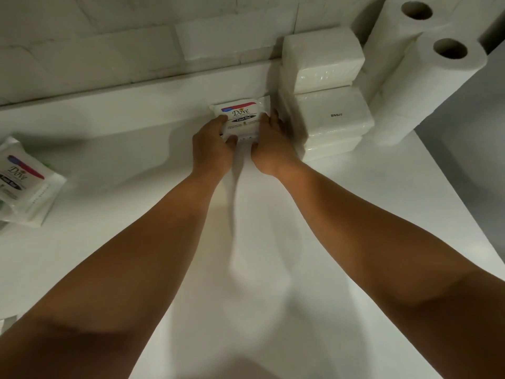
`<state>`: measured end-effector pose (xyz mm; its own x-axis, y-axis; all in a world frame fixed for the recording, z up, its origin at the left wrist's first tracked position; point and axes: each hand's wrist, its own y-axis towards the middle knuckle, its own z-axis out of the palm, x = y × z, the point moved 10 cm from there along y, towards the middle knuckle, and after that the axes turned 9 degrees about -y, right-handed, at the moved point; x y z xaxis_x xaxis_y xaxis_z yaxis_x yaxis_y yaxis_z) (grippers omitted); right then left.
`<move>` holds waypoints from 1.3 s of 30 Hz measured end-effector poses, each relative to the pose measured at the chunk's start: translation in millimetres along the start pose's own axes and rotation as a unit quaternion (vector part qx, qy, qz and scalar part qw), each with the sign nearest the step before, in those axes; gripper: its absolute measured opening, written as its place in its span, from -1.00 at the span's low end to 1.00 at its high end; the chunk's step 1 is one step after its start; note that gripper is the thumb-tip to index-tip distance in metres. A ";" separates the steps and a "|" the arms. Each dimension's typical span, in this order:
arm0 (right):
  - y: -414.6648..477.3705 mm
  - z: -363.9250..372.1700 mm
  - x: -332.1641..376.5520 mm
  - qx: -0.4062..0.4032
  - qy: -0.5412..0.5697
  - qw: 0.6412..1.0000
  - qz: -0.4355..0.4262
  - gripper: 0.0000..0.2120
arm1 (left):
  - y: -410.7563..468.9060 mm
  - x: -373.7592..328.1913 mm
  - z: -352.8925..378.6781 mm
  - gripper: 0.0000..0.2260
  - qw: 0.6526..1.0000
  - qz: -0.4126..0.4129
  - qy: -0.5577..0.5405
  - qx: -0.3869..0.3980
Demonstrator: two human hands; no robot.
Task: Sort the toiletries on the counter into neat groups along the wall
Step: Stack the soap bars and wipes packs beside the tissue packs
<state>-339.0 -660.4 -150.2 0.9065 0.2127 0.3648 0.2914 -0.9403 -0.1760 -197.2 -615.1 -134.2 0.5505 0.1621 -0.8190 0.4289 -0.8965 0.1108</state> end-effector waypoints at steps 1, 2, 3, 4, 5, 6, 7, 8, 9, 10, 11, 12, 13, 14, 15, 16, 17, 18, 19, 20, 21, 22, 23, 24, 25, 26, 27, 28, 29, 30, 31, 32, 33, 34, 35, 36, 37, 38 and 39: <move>-2.3 -0.1 1.1 0.002 -0.006 1.000 0.002 -0.35 | -0.9 0.1 -0.6 -0.51 1.000 -0.006 0.000 0.005; -5.1 -1.3 3.1 0.001 -0.015 1.000 0.003 -0.35 | -2.5 -0.7 -2.1 -0.49 1.000 -0.009 0.001 0.008; -8.3 -3.4 6.2 -0.006 -0.025 1.000 0.000 -0.36 | -4.4 -1.6 -4.4 -0.47 1.000 -0.011 0.001 0.011; -11.5 -6.3 10.2 -0.017 -0.036 0.999 -0.007 -0.36 | -6.5 -2.4 -7.3 -0.47 1.000 -0.010 0.002 0.011; -14.7 -9.5 14.8 -0.028 -0.046 0.998 -0.017 -0.37 | -8.8 -3.2 -10.7 -0.47 1.000 -0.012 0.004 0.010; -18.9 -11.9 19.6 -0.036 -0.053 0.998 -0.028 -0.37 | -12.1 -3.1 -14.8 -0.48 1.000 -0.017 0.005 0.007; -24.5 -12.9 25.2 -0.038 -0.057 0.997 -0.041 -0.38 | -17.0 -3.0 -19.8 -0.49 1.000 -0.024 0.003 0.005; -30.7 -12.8 30.6 -0.036 -0.059 0.996 -0.053 -0.38 | -22.6 -3.7 -24.6 -0.50 1.000 -0.028 0.000 0.003; -37.1 -12.0 35.5 -0.032 -0.058 0.996 -0.063 -0.40 | -28.5 -5.2 -28.8 -0.51 1.000 -0.029 -0.001 0.003; -44.6 -11.7 40.5 -0.033 -0.056 0.995 -0.074 -0.41 | -35.4 -7.1 -33.3 -0.53 1.000 -0.025 0.000 0.003; -54.3 -13.1 46.7 -0.042 -0.051 0.994 -0.086 -0.42 | -43.5 -8.6 -38.9 -0.54 1.000 -0.021 0.000 0.005; -65.1 -15.9 53.2 -0.053 -0.044 0.993 -0.100 -0.44 | -52.0 -9.6 -45.1 -0.56 1.000 -0.017 -0.001 0.006; -74.2 -17.3 57.9 -0.061 -0.033 0.991 -0.111 -0.45 | -58.9 -9.5 -50.0 -0.57 1.000 -0.015 -0.003 0.005; -84.6 -18.8 62.8 -0.065 -0.018 0.991 -0.118 -0.46 | -66.2 -9.8 -56.5 -0.58 1.000 -0.009 -0.008 0.002; -95.5 -19.3 67.0 -0.065 0.000 0.990 -0.123 -0.47 | -73.8 -10.6 -64.0 -0.58 1.000 0.001 -0.012 -0.001; -105.8 -19.4 70.1 -0.064 0.019 0.990 -0.125 -0.47 | -81.1 -11.0 -71.5 -0.59 1.000 0.011 -0.017 -0.004; -115.8 -20.1 73.6 -0.067 0.035 0.989 -0.127 -0.47 | -88.4 -11.5 -79.8 -0.60 0.999 0.019 -0.024 -0.007; -126.7 -21.6 78.4 -0.074 0.045 0.988 -0.131 -0.48 | -96.5 -12.0 -89.8 -0.61 0.999 0.026 -0.032 -0.011; -136.6 -23.3 83.9 -0.086 0.053 0.985 -0.137 -0.49 | -104.4 -12.2 -100.3 -0.62 0.999 0.034 -0.038 -0.017; -147.0 -25.0 90.3 -0.096 0.061 0.983 -0.143 -0.51 | -112.6 -12.6 -111.0 -0.63 0.998 0.044 -0.042 -0.022; -158.7 -25.6 98.4 -0.102 0.068 0.981 -0.147 -0.53 | -122.1 -12.1 -123.4 -0.63 0.997 0.053 -0.043 -0.025; -170.2 -25.2 106.3 -0.105 0.073 0.980 -0.150 -0.54 | -131.7 -10.9 -135.3 -0.64 0.997 0.060 -0.043 -0.026; -180.6 -23.6 113.3 -0.105 0.076 0.980 -0.151 -0.54 | -140.5 -8.9 -146.1 -0.65 0.997 0.064 -0.042 -0.025; -191.6 -21.2 120.5 -0.103 0.078 0.980 -0.153 -0.55 | -149.7 -6.3 -157.1 -0.65 0.997 0.067 -0.041 -0.024; -201.9 -18.1 127.2 -0.103 0.080 0.979 -0.154 -0.56 | -159.0 -2.7 -168.0 -0.66 0.997 0.067 -0.040 -0.023; -213.6 -13.9 136.2 -0.102 0.083 0.979 -0.157 -0.58 | -169.7 1.8 -181.8 -0.67 0.997 0.066 -0.040 -0.023; -223.9 -9.6 143.9 -0.100 0.087 0.978 -0.159 -0.59 | -179.3 6.4 -193.7 -0.68 0.997 0.066 -0.039 -0.022; -235.5 -3.6 154.0 -0.097 0.092 0.977 -0.163 -0.60 | -190.4 12.6 -207.9 -0.70 0.997 0.065 -0.037 -0.020; -245.5 2.5 162.5 -0.094 0.097 0.977 -0.166 -0.62 | -199.9 18.7 -220.2 -0.71 0.997 0.062 -0.036 -0.019; -254.0 8.7 169.4 -0.090 0.098 0.976 -0.170 -0.63 | -208.1 24.8 -230.0 -0.72 0.998 0.057 -0.035 -0.015; -265.6 16.8 181.0 -0.086 0.097 0.976 -0.176 -0.64 | -218.3 33.7 -244.2 -0.73 0.998 0.051 -0.033 -0.010; -276.5 25.1 191.7 -0.080 0.095 0.976 -0.180 -0.64 | -227.7 41.7 -257.4 -0.74 0.998 0.047 -0.028 -0.005; -286.1 33.4 201.3 -0.072 0.092 0.976 -0.185 -0.64 | -235.3 50.0 -268.4 -0.75 0.999 0.044 -0.021 0.000; -296.4 42.2 212.3 -0.064 0.090 0.976 -0.189 -0.64 | -243.5 58.8 -280.2 -0.76 0.999 0.042 -0.014 0.005; -306.4 51.1 223.5 -0.057 0.089 0.975 -0.195 -0.64 | -251.3 68.3 -291.4 -0.77 0.999 0.039 -0.006 0.012; -315.0 60.0 233.3 -0.048 0.087 0.975 -0.201 -0.64 | -258.0 77.0 -300.5 -0.78 0.999 0.036 0.004 0.018; -323.5 69.4 243.8 -0.036 0.085 0.974 -0.205 -0.63 | -264.4 87.2 -309.6 -0.78 0.999 0.031 0.013 0.023; -331.5 79.5 254.1 -0.023 0.080 0.975 -0.208 -0.62 | -271.3 96.7 -319.4 -0.78 0.999 0.025 0.022 0.028; -339.1 88.4 264.2 -0.010 0.075 0.975 -0.211 -0.60 | -277.1 107.3 -327.1 -0.78 0.999 0.016 0.030 0.036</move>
<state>-171.3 -261.9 -75.0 0.6520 0.5424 0.5298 0.6215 -0.7826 0.0364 -22.6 -214.4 -68.7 0.6062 0.1547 -0.7802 0.3592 -0.9284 0.0951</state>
